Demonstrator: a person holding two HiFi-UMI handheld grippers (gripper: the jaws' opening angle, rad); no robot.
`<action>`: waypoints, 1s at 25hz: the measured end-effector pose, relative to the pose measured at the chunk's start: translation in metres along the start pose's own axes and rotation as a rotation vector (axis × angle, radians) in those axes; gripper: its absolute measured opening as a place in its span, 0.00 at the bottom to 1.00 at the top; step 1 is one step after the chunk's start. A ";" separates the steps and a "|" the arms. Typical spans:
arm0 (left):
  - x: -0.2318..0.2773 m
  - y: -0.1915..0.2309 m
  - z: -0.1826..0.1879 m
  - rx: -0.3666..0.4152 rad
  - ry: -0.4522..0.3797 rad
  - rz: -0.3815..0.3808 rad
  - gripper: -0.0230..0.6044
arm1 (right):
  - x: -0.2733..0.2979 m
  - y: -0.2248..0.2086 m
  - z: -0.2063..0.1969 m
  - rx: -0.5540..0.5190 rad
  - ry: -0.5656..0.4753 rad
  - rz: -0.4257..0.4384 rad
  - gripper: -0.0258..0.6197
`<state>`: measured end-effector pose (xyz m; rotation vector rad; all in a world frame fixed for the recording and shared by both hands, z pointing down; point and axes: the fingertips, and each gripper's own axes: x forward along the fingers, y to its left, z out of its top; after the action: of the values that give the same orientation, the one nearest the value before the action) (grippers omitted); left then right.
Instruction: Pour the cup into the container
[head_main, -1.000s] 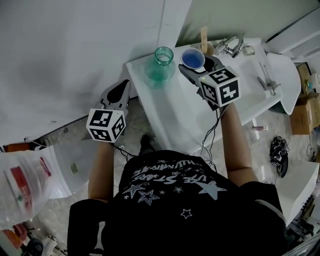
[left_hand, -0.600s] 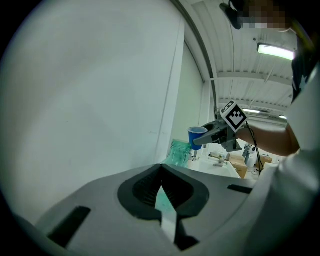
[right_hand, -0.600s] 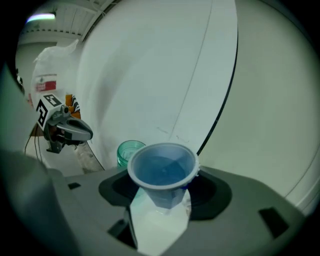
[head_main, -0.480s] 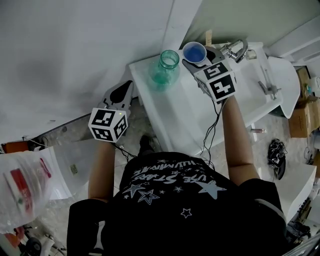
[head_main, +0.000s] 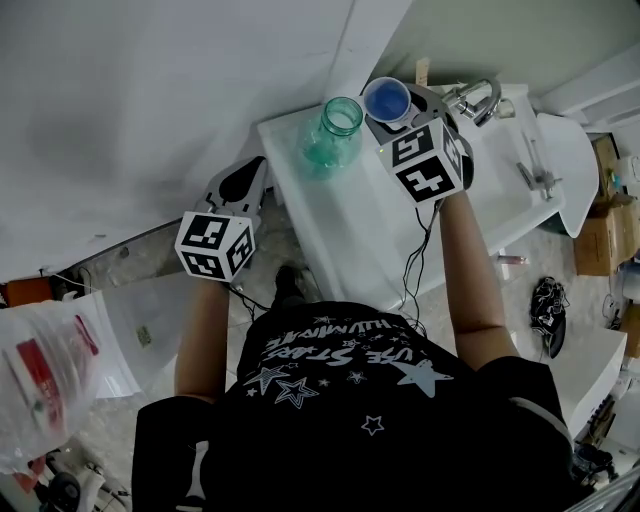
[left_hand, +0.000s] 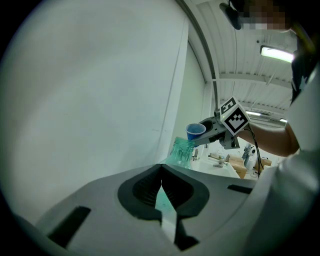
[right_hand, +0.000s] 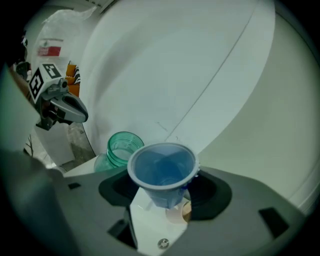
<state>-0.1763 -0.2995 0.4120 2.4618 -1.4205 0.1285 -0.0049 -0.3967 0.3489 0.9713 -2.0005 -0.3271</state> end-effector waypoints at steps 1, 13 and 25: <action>0.000 0.000 0.000 -0.002 0.000 0.000 0.06 | 0.001 0.000 0.001 -0.018 0.006 -0.006 0.48; 0.002 0.002 -0.003 -0.017 -0.009 0.003 0.06 | 0.005 0.002 0.005 -0.174 0.045 -0.058 0.48; 0.003 0.000 -0.005 -0.023 -0.012 -0.001 0.06 | 0.009 0.004 0.000 -0.255 0.084 -0.079 0.48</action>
<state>-0.1744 -0.3008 0.4177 2.4484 -1.4181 0.0973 -0.0100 -0.4007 0.3570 0.8873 -1.7965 -0.5616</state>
